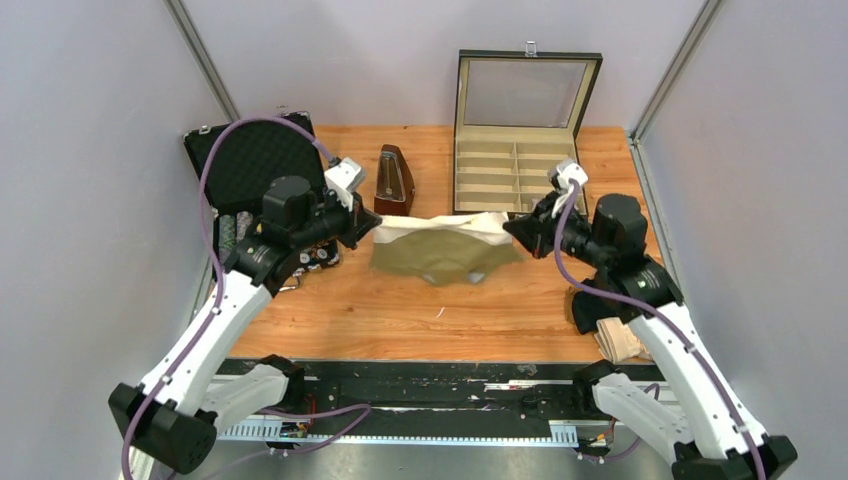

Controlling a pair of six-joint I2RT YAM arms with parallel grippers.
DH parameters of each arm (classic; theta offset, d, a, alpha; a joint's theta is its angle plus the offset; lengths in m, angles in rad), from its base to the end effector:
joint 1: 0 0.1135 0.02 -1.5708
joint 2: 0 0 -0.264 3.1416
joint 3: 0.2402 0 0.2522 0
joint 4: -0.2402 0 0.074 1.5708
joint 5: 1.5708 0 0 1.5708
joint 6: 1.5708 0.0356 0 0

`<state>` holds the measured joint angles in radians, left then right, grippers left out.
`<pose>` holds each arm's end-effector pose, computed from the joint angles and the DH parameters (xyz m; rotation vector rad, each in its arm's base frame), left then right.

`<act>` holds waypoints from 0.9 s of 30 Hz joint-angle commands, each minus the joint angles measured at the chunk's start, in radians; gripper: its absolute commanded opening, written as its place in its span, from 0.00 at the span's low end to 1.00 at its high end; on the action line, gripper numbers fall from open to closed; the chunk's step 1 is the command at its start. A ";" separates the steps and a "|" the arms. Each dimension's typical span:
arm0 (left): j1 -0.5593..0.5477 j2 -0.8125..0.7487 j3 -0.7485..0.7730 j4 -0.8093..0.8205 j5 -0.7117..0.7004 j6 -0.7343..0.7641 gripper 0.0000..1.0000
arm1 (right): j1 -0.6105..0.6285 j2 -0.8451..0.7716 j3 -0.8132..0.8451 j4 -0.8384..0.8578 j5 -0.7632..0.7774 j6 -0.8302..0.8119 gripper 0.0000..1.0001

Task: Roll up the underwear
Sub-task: Flatten out the underwear at the center of the board.

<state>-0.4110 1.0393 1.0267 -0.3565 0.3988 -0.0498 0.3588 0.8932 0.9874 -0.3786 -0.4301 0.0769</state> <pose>0.2067 -0.1052 0.3595 0.6171 1.8731 -0.6901 0.1772 0.0823 0.3721 -0.5634 1.8008 0.6988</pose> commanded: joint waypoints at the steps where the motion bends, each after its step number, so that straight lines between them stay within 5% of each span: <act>1: 0.002 -0.142 -0.049 -0.055 0.148 0.073 0.00 | 0.013 -0.121 -0.045 -0.076 -0.120 0.016 0.00; 10: 0.049 -0.175 -0.121 -0.048 0.327 0.003 0.00 | -0.078 -0.142 0.022 -0.233 -0.255 0.070 0.00; 27: 0.049 0.599 0.025 0.283 -0.130 -0.107 0.00 | -0.098 0.527 -0.047 0.200 0.165 0.126 0.00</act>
<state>-0.3660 1.5581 0.9657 -0.1726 0.3882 -0.1368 0.2798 1.3369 0.9230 -0.3603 -0.4038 0.1680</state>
